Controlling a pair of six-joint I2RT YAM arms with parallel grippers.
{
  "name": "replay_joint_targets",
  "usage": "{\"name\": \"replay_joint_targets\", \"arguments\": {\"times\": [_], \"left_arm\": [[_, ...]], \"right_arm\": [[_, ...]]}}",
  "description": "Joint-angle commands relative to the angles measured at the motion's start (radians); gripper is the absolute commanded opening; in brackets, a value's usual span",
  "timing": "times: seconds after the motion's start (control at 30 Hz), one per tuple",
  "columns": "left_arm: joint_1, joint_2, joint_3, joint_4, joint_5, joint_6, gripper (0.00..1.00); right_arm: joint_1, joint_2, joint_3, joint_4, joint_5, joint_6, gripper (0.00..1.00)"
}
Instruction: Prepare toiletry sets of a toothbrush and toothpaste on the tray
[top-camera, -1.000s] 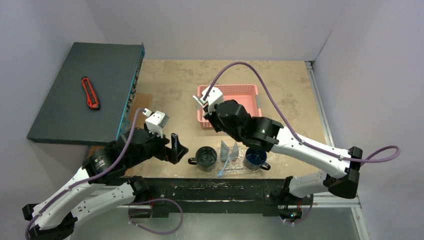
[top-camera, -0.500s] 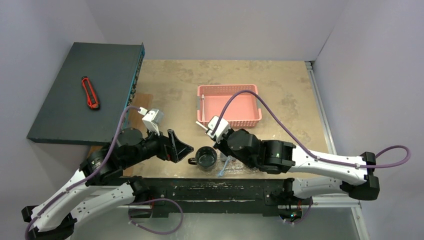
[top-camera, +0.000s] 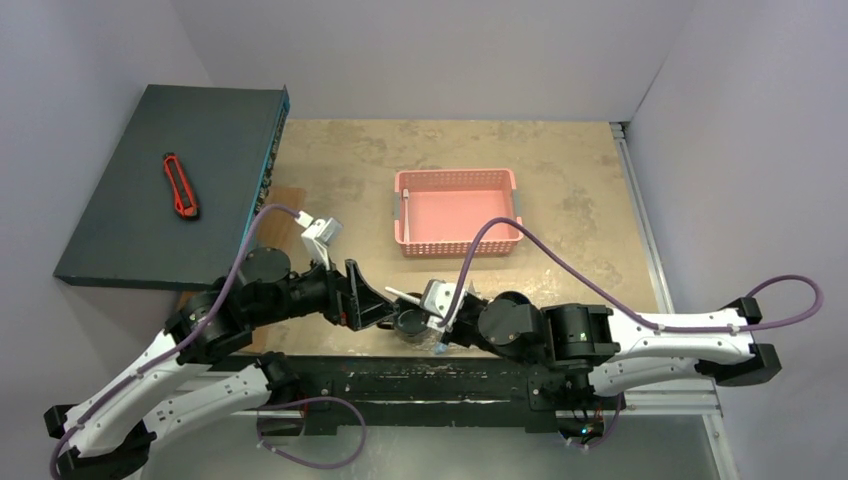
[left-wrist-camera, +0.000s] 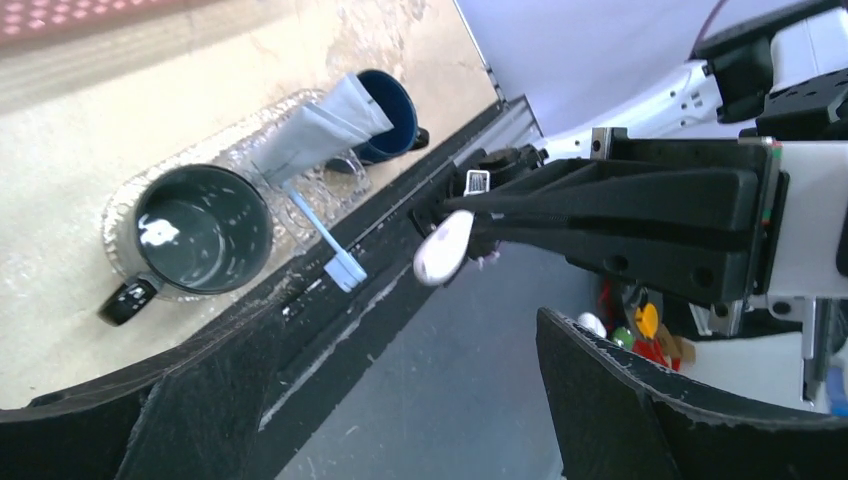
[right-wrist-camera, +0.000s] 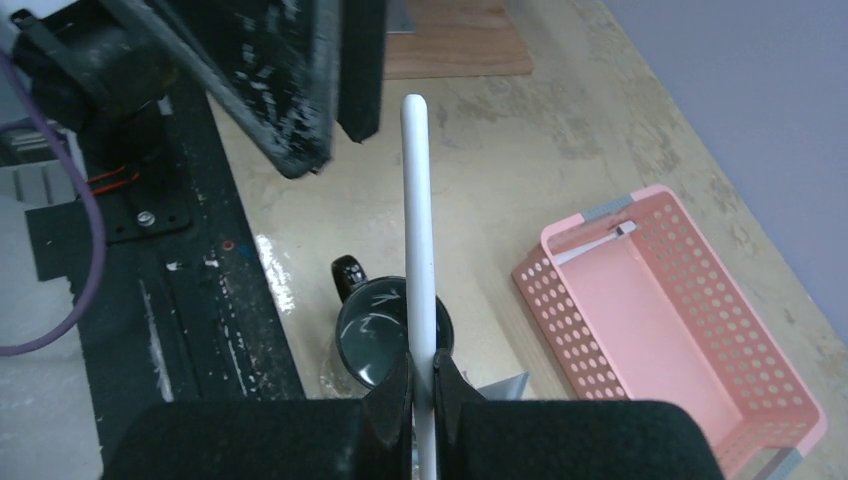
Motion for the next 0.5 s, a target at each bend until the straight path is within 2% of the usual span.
{"name": "replay_joint_targets", "arguments": {"times": [0.0,0.2,0.47], "left_arm": [[0.004,0.037,0.036,0.051,0.134,-0.017,0.95],[0.004,0.063,0.037,0.057,0.209,-0.015,0.87],[0.004,0.069,0.033,0.041,0.315,0.011,0.71]], "right_arm": [[0.070,0.002,-0.005,0.039,0.008,-0.059,0.00],[0.138,0.035,0.002,0.068,0.053,-0.093,0.00],[0.163,0.060,0.012,0.069,0.074,-0.120,0.00]]}}
